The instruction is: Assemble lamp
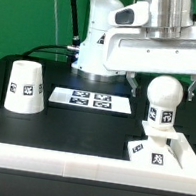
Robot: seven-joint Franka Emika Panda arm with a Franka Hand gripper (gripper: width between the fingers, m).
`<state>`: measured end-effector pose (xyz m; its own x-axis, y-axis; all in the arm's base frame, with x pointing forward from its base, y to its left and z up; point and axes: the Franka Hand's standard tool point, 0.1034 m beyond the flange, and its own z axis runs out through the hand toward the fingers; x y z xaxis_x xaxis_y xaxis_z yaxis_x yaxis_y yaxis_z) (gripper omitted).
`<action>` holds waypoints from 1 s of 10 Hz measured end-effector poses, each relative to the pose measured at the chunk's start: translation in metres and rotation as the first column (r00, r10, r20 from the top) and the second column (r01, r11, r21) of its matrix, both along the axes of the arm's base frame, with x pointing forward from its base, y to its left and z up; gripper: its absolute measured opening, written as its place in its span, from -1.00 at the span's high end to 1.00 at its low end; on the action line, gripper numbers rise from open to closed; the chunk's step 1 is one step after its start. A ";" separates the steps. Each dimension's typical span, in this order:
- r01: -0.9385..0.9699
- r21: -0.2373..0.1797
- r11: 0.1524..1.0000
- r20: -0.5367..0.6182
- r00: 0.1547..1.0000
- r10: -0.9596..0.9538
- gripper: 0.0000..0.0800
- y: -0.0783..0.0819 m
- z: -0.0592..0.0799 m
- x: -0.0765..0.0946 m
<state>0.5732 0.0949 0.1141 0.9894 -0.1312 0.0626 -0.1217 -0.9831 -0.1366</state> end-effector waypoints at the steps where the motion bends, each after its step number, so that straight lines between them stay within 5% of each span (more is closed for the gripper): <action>1: -0.102 -0.028 0.994 0.031 0.994 0.103 -0.75 0.005 -0.001 0.000; 6: -0.516 -0.101 0.850 0.059 0.850 0.523 -0.75 0.006 -0.001 0.000; 10: -0.757 -0.162 0.633 0.049 0.635 0.771 -0.75 0.004 0.001 0.003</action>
Offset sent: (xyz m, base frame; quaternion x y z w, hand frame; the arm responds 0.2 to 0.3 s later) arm 0.0041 0.0063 0.0010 0.0045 0.0103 -0.2047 0.9788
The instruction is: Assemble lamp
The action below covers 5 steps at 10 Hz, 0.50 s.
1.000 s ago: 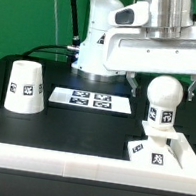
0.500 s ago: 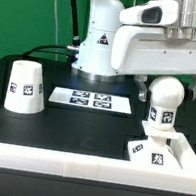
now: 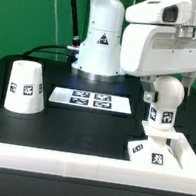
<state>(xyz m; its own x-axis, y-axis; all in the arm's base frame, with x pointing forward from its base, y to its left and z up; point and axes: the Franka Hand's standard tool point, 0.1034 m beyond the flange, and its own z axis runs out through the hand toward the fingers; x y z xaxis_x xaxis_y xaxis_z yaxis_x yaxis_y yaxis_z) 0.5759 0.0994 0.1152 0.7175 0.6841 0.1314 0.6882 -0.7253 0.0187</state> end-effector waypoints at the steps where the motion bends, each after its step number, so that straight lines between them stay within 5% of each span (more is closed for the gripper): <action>1: -0.052 -0.007 0.999 0.006 0.999 0.052 -0.75 -0.001 0.001 0.001; 4: -0.113 -0.021 0.993 0.011 0.994 0.113 -0.75 -0.003 0.001 0.001; 5: -0.112 -0.021 0.993 0.011 0.994 0.113 -0.46 -0.003 0.001 0.001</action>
Offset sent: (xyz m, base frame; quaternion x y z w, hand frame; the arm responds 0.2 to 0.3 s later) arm 0.0000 0.0000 0.0000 0.0000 0.0000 0.0000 1.0000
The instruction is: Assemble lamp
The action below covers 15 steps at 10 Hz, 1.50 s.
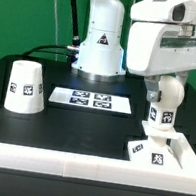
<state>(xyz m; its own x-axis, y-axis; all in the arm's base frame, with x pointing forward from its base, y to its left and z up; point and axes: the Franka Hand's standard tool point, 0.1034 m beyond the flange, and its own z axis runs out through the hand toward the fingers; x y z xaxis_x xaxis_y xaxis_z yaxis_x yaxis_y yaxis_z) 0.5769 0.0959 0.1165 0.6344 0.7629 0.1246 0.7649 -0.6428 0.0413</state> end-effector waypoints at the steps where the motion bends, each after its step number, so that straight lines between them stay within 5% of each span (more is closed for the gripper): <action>1: 0.000 0.000 1.000 0.000 1.000 0.000 -0.44 0.000 0.000 0.000; 4: 0.045 0.006 0.999 -0.003 0.999 -0.045 -0.44 0.000 0.000 0.000; 6: 0.277 0.031 0.960 -0.023 0.961 -0.276 -0.44 0.003 0.000 0.000; 15: 0.809 0.073 0.583 -0.096 0.587 -0.804 -0.45 0.000 0.001 0.002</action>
Offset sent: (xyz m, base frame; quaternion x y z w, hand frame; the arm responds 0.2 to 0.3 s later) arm 0.0000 0.0000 0.0000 0.0000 0.0000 0.0000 1.0000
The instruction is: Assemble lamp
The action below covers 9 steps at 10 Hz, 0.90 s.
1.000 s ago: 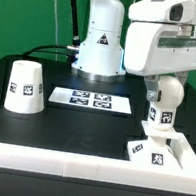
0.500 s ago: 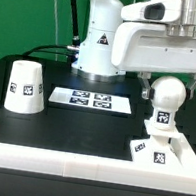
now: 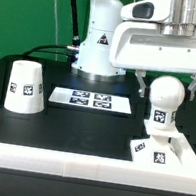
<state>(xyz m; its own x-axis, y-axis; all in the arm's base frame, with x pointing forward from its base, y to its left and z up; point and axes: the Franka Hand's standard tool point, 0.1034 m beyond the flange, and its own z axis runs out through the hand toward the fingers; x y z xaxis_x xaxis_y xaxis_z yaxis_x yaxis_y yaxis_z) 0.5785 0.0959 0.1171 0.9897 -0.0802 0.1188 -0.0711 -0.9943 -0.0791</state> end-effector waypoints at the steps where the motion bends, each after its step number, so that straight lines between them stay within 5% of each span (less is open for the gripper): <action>1: 0.053 0.006 0.999 -0.004 0.999 -0.053 -0.45 -0.001 0.000 0.000; 5: 0.412 0.046 0.910 -0.044 0.911 -0.410 -0.45 -0.001 -0.001 -0.001; 9: 0.798 0.062 0.599 -0.164 0.600 -0.783 -0.45 0.008 -0.001 -0.006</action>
Offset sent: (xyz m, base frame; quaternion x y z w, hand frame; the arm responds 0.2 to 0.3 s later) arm -0.0047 0.0000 -0.0003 -0.0036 -0.0049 0.2838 0.9589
